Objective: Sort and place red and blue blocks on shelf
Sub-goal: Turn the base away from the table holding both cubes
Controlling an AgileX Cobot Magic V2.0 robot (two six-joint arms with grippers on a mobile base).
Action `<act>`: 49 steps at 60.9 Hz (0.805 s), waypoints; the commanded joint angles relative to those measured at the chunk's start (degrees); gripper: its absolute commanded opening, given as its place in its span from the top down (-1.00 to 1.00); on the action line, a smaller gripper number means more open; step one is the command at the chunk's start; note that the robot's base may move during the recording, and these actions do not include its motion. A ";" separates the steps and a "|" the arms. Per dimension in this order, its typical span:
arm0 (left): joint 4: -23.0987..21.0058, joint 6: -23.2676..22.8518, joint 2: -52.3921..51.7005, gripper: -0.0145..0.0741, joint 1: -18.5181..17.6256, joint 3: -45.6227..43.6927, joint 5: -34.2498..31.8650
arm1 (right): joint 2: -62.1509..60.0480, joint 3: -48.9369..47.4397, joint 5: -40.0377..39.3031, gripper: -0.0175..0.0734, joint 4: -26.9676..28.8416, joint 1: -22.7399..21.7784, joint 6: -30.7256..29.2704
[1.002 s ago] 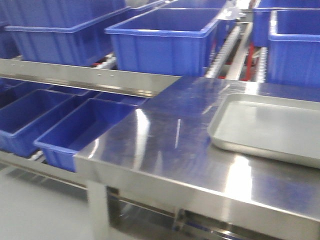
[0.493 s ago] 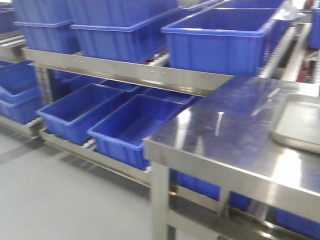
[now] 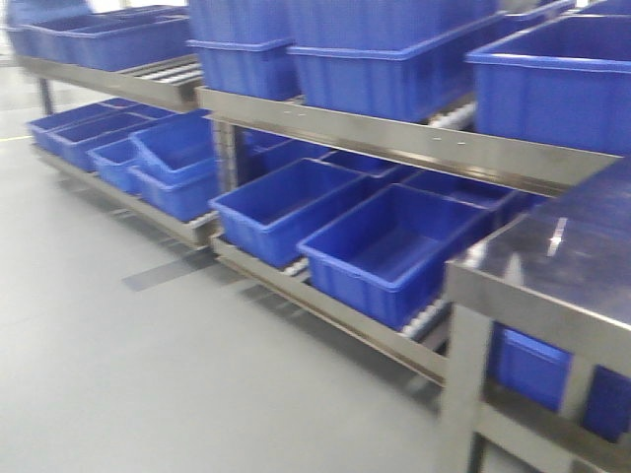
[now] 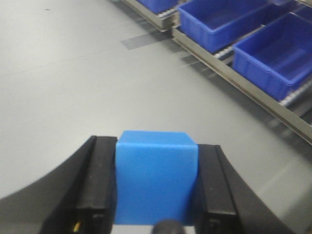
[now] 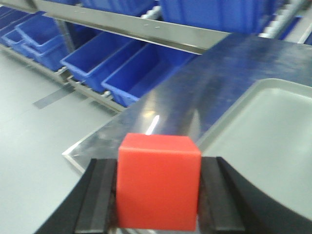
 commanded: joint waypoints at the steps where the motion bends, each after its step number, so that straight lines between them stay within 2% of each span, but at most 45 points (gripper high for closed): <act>1: 1.04 -0.04 0.27 0.40 0.02 -1.69 -4.34 | 0.40 -1.60 -5.05 0.50 -0.78 -0.27 -0.44; 49: 1.04 -0.04 0.27 0.40 -0.10 -1.69 -4.34 | 0.40 -1.60 -5.05 0.50 -0.78 -0.27 -0.44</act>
